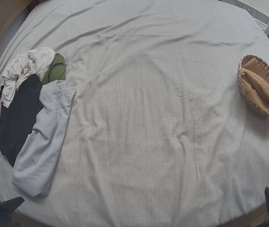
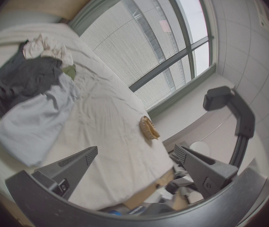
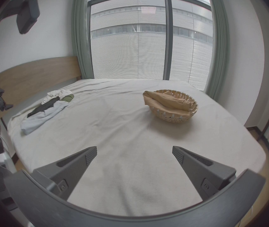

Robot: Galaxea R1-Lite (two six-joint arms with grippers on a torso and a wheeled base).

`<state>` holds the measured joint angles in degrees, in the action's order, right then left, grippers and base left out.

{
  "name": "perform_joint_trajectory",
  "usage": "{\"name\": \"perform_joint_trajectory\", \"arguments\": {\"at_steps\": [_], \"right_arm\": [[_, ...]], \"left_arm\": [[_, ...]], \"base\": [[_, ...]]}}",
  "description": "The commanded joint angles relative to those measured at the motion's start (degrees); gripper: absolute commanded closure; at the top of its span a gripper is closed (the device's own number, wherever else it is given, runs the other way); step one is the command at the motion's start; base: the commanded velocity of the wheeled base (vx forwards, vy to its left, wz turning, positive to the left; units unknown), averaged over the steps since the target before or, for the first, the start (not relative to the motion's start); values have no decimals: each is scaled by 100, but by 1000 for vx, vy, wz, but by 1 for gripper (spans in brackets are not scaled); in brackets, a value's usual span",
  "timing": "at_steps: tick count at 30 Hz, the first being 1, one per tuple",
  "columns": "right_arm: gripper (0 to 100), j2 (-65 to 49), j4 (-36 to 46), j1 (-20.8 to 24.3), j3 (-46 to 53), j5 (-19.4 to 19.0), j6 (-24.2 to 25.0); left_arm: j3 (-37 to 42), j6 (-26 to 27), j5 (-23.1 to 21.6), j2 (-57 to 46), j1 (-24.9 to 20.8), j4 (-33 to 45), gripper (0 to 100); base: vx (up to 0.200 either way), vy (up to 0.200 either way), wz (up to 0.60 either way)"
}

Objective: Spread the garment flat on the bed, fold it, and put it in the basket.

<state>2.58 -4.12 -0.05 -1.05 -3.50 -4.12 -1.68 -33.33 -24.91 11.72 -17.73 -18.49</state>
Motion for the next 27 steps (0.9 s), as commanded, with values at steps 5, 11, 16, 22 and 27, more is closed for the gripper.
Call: {"name": "perform_joint_trajectory", "arguments": {"at_steps": [5, 11, 16, 22, 27], "right_arm": [[0, -223, 96, 5, 105, 587, 526], [0, -223, -10, -13, 105, -309, 157], [0, -223, -1, -13, 105, -353, -150], [0, -223, 17, -13, 105, -98, 184], [0, -223, 34, -4, 105, 350, 412]], "left_arm": [[168, 1725, 1058, -627, 709, 1234, 0], [168, 2252, 1647, -618, 1034, 1419, 0], [168, 2621, 2517, -627, 1307, 1436, 0], [159, 3386, 2552, -1136, 1808, 1972, 0], [168, 3315, 2561, -1163, 1790, 1858, 0]], "base": [[0, 0, 0], [0, 0, 0], [0, 0, 0], [0, 0, 0], [0, 0, 0]]}}
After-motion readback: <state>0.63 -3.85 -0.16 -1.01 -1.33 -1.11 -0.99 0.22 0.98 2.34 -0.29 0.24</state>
